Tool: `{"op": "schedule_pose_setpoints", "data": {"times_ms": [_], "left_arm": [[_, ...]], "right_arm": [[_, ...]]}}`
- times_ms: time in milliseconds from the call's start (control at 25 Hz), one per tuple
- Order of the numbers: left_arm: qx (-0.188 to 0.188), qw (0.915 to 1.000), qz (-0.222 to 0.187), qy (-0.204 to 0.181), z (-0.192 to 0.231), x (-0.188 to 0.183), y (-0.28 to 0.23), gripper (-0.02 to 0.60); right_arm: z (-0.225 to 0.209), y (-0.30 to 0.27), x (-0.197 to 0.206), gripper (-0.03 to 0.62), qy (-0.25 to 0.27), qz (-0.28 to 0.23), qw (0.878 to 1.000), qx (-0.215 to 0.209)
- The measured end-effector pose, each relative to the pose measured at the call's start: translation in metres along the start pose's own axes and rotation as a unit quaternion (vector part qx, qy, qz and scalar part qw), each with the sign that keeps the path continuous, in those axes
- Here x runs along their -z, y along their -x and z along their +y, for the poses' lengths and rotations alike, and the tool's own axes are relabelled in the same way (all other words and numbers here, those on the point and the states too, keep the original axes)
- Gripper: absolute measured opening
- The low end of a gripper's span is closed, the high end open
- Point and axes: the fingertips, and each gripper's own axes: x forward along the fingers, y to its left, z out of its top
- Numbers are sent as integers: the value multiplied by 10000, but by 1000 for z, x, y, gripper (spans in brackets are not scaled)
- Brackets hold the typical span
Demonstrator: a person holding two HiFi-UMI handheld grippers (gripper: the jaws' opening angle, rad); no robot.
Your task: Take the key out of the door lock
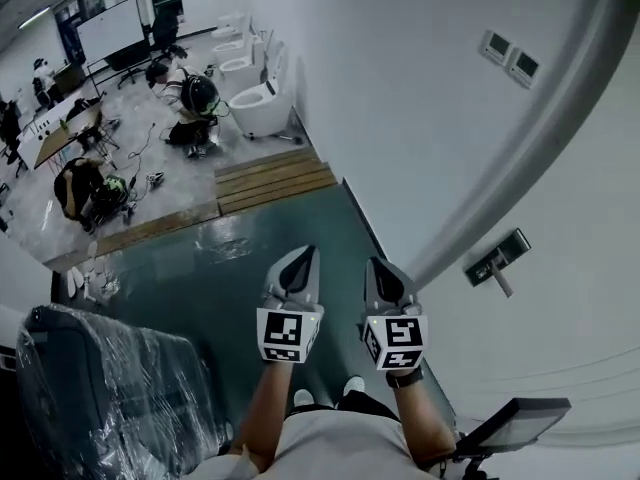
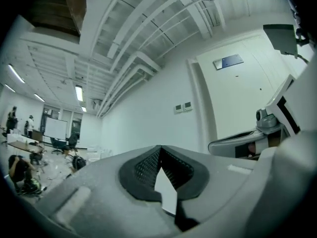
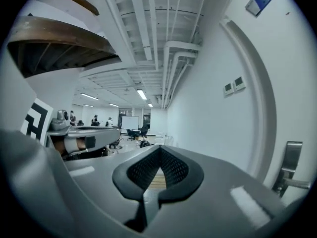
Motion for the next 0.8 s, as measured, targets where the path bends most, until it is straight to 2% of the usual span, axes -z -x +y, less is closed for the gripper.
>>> {"op": "schedule_pose_setpoints", "data": {"times_ms": [160, 280, 400, 560, 680, 800], "left_arm": [[787, 9968, -109, 84, -60, -4, -63, 2], [1429, 9896, -161, 104, -117, -11, -111, 2], [2051, 9784, -252, 3, -176, -20, -147, 2], [2653, 9634, -361, -148, -244, -27, -180, 2], [3069, 9510, -345, -147, -285, -21, -200, 2], [3501, 9363, -248, -147, -316, -7, -220, 2]], "right_arm": [[-77, 12, -2, -5, -83, -44, 9972, 735], [-139, 28, -9, -5, -140, -166, 9913, 1295], [-194, 47, -14, -5, -199, -312, 9826, 1821], [-249, 70, -18, -6, -210, -398, 9721, 2300], [-281, 85, -11, -5, -168, -371, 9628, 2673], [-311, 92, 9, -6, -342, -182, 9513, 3058]]}}
